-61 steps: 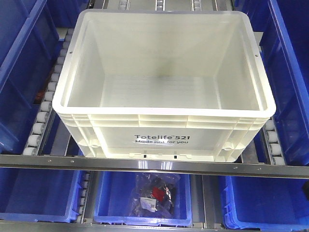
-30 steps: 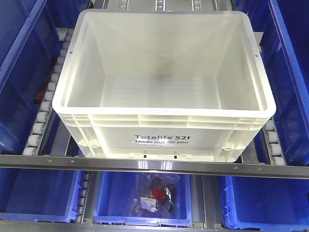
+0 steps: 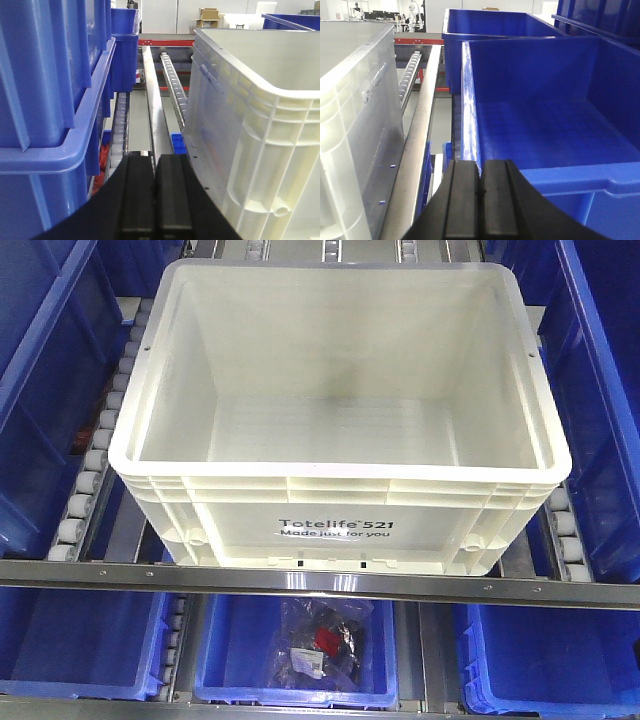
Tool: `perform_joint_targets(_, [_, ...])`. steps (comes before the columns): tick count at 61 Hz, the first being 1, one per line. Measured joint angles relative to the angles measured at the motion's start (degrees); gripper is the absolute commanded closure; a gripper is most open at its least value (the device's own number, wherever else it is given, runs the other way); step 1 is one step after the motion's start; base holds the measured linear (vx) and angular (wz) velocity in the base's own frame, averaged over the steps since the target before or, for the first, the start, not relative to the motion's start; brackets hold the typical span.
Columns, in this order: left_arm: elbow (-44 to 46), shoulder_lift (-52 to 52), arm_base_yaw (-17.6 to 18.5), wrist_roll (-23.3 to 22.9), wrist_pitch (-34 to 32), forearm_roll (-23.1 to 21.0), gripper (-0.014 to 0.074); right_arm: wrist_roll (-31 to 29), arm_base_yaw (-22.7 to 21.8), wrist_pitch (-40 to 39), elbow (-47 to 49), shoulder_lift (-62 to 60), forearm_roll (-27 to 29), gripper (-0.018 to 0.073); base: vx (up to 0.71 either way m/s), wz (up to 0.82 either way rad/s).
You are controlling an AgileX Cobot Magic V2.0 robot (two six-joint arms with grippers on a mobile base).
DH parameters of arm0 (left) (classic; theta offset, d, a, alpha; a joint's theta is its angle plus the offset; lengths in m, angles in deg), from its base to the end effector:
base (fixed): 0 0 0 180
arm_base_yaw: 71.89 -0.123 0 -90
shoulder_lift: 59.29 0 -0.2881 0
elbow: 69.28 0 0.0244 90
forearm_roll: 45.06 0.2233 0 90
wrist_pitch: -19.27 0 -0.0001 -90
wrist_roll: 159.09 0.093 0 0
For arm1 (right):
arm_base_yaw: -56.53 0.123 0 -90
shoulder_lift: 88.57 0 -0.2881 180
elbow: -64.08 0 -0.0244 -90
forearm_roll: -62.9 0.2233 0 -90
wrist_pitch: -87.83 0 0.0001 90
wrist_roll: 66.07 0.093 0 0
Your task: Place moving items into box and shelve
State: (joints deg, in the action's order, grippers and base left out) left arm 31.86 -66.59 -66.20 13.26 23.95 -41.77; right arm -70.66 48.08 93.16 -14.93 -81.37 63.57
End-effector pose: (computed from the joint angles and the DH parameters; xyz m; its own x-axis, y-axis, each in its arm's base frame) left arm 0.0283 -0.0024 0.1975 -0.0216 -0.0744 -0.9970 0.0931 0.9927 -0.0761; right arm 0.0280 -0.0041 0.1956 -0.0365 -0.0637 -0.9973 0.1437 0.9873 -0.0684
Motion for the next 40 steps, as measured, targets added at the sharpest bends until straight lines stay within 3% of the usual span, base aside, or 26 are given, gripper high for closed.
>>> perform_joint_targets(40, [0.0,0.0,0.0,0.0,0.0,0.0,0.0603,0.0,0.0,0.25,0.0,0.0,0.11,0.0562,0.0,0.0])
